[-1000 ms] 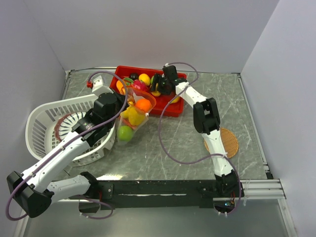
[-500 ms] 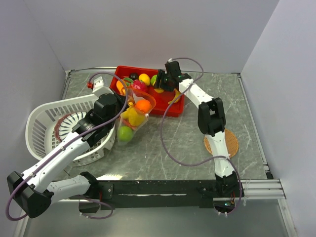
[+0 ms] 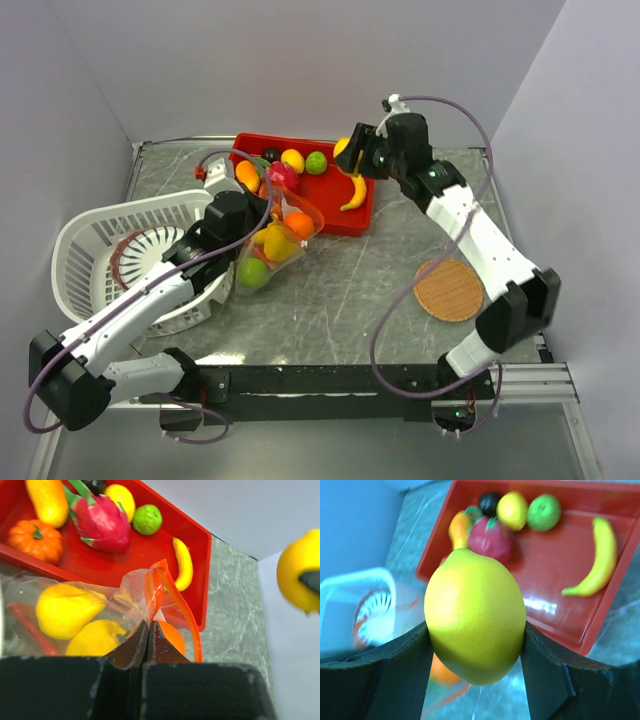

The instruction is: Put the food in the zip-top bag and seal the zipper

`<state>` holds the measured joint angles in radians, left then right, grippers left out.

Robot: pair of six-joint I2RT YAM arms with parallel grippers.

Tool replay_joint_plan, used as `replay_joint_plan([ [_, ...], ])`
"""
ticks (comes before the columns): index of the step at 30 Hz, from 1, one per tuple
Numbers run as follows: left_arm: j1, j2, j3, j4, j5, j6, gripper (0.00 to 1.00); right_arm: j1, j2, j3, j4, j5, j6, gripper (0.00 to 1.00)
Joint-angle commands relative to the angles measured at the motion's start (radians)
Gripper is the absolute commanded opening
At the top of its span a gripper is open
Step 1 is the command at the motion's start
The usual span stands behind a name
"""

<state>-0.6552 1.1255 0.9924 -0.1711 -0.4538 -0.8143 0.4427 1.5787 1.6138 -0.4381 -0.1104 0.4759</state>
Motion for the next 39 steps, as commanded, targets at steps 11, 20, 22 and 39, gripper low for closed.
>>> replay_joint_plan([
  [11, 0.002, 0.028, -0.003, 0.208, 0.15, -0.019, 0.01, 0.18, -0.026, -0.091, -0.05, -0.121, -0.065, 0.41],
  [20, 0.0, 0.017, -0.021, 0.228, 0.153, -0.017, 0.01, 0.186, -0.003, -0.049, -0.065, -0.132, -0.099, 0.96],
  [22, 0.0, 0.019, -0.021, 0.231, 0.155, -0.013, 0.01, 0.185, -0.003, -0.043, -0.065, -0.135, -0.099, 0.99],
  [39, 0.002, 0.02, -0.018, 0.231, 0.147, -0.006, 0.01, 0.172, -0.062, -0.077, -0.037, 0.032, -0.069, 0.88],
])
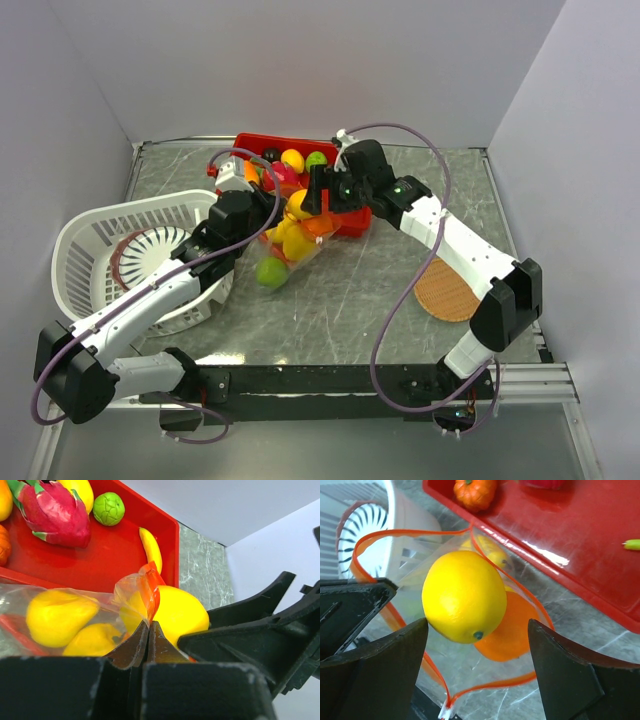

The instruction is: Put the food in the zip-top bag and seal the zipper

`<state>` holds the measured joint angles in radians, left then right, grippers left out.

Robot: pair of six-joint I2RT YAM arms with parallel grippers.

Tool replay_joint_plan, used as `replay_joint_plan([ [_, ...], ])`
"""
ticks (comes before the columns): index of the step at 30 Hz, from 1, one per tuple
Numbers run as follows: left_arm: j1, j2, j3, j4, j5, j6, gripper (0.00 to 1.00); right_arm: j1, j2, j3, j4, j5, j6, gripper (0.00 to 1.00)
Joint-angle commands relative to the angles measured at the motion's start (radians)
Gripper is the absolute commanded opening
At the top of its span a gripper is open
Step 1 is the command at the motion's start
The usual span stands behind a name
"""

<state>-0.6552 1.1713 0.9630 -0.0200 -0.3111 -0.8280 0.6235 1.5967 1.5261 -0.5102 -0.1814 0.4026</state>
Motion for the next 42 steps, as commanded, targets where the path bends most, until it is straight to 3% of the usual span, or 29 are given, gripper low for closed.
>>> replay_joint_plan([
  [1, 0.0, -0.025, 0.011, 0.078, 0.003, 0.007, 0.01, -0.01, -0.092, -0.009, 0.038, 0.121, 0.007, 0.88],
  [12, 0.0, -0.024, 0.009, 0.083, 0.0, -0.002, 0.01, -0.08, -0.193, -0.176, 0.134, 0.125, 0.079, 0.88],
  [15, 0.0, -0.024, 0.011, 0.084, 0.0, 0.0, 0.01, -0.096, -0.198, -0.211, 0.147, 0.105, 0.087, 0.82],
  [19, 0.0, -0.025, 0.019, 0.081, 0.0, 0.003, 0.01, -0.099, -0.216, -0.282, 0.196, 0.062, 0.104, 0.66],
  [34, 0.0, -0.035, 0.014, 0.078, 0.0, -0.002, 0.01, -0.097, -0.118, -0.328, 0.266, -0.049, 0.165, 0.44],
  [38, 0.0, -0.039, 0.011, 0.074, -0.002, 0.0, 0.01, -0.097, -0.116, -0.331, 0.266, -0.026, 0.16, 0.42],
  [41, 0.0, -0.038, 0.011, 0.074, 0.0, 0.0, 0.01, -0.099, -0.107, -0.316, 0.262, -0.035, 0.165, 0.32],
  [42, 0.0, -0.035, 0.013, 0.075, 0.0, -0.002, 0.01, -0.097, -0.104, -0.302, 0.26, -0.042, 0.168, 0.24],
])
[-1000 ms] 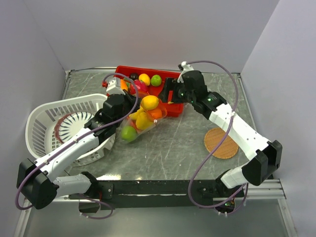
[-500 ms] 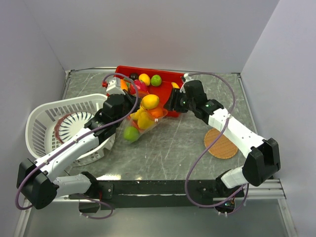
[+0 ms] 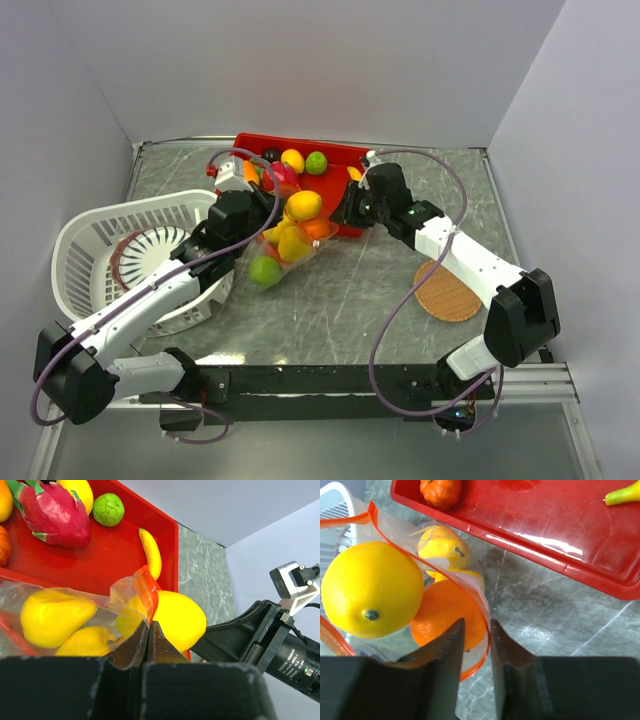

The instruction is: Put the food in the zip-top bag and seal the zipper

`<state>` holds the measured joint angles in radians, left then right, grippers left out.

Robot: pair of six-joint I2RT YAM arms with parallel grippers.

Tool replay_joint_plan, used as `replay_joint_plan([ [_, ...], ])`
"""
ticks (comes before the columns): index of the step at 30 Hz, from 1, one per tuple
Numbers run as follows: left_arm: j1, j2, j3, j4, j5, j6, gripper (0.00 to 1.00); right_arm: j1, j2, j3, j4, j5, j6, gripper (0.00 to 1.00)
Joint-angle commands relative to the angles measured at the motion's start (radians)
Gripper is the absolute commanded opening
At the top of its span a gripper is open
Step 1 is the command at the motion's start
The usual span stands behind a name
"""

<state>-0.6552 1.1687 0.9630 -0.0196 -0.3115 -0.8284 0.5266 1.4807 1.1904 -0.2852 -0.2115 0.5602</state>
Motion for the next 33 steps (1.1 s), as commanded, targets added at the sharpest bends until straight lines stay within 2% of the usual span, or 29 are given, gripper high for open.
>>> replay_joint_plan([
  [1, 0.0, -0.032, 0.008, 0.078, 0.002, -0.002, 0.01, 0.0, 0.013, 0.046, 0.024, -0.009, 0.01, 0.21],
  [2, 0.0, -0.033, 0.008, 0.079, 0.002, 0.0, 0.01, 0.0, 0.015, 0.084, 0.009, -0.005, 0.012, 0.17],
  [3, 0.0, -0.035, 0.005, 0.076, 0.0, 0.0, 0.01, 0.004, 0.007, 0.107, -0.024, 0.013, 0.003, 0.07],
  [5, 0.0, -0.038, 0.005, 0.07, -0.003, 0.003, 0.01, 0.021, -0.013, 0.158, -0.045, 0.038, -0.006, 0.01],
  [10, 0.002, -0.047, 0.011, 0.029, -0.05, 0.015, 0.01, 0.029, -0.016, 0.213, -0.101, 0.154, -0.045, 0.0],
  [14, 0.0, -0.027, 0.031, -0.043, -0.109, 0.02, 0.01, 0.056, -0.011, 0.244, -0.105, 0.158, -0.054, 0.0],
  [20, 0.002, -0.023, 0.014, -0.029, -0.138, 0.031, 0.01, 0.047, -0.007, 0.271, -0.141, 0.244, -0.086, 0.0],
  [23, 0.002, -0.024, 0.008, -0.016, -0.139, 0.034, 0.01, 0.033, -0.014, 0.282, -0.147, 0.23, -0.086, 0.0],
  [28, 0.005, 0.009, 0.04, -0.029, -0.184, 0.06, 0.01, 0.137, -0.062, 0.302, -0.163, 0.248, -0.098, 0.0],
  [30, 0.003, 0.014, 0.048, -0.022, -0.163, 0.069, 0.01, 0.142, -0.068, 0.308, -0.167, 0.283, -0.108, 0.0],
  [33, 0.002, -0.02, 0.008, 0.012, -0.115, 0.051, 0.01, 0.072, -0.022, 0.348, -0.189, 0.278, -0.115, 0.0],
])
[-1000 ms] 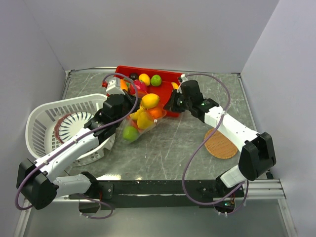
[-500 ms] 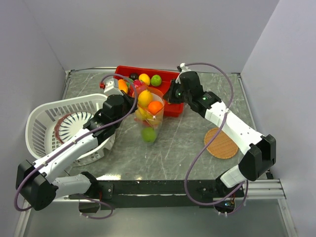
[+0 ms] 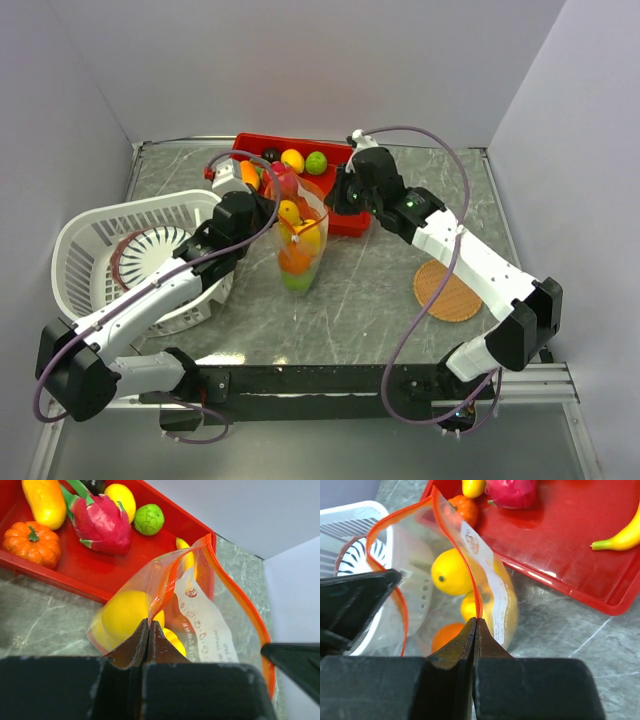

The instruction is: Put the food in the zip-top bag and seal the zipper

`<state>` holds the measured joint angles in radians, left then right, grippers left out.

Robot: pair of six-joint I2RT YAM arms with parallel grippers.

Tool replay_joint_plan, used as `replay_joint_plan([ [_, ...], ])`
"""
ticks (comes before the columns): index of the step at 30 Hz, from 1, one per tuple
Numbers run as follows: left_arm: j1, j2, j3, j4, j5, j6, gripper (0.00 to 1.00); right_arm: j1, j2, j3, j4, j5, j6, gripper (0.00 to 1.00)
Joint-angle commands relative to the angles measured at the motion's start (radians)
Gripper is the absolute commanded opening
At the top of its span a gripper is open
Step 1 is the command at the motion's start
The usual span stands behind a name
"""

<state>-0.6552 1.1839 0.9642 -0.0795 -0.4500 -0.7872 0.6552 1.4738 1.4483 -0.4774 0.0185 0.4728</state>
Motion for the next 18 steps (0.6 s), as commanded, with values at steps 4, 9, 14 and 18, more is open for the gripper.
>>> replay_joint_plan([
  [4, 0.002, -0.07, -0.021, 0.06, 0.076, -0.015, 0.01, -0.08, 0.058, 0.107, 0.004, -0.015, -0.008, 0.0],
  [9, 0.005, -0.075, 0.042, -0.012, 0.024, 0.035, 0.06, 0.024, 0.08, 0.077, 0.043, -0.006, -0.008, 0.0],
  [14, 0.005, -0.056, 0.073, -0.11, 0.037, 0.036, 0.46, 0.023, 0.08, 0.109, 0.026, 0.029, -0.023, 0.0],
  [18, 0.006, -0.084, 0.137, -0.204, -0.019, 0.057, 0.58, 0.026, 0.079, 0.133, 0.019, 0.011, -0.023, 0.0],
])
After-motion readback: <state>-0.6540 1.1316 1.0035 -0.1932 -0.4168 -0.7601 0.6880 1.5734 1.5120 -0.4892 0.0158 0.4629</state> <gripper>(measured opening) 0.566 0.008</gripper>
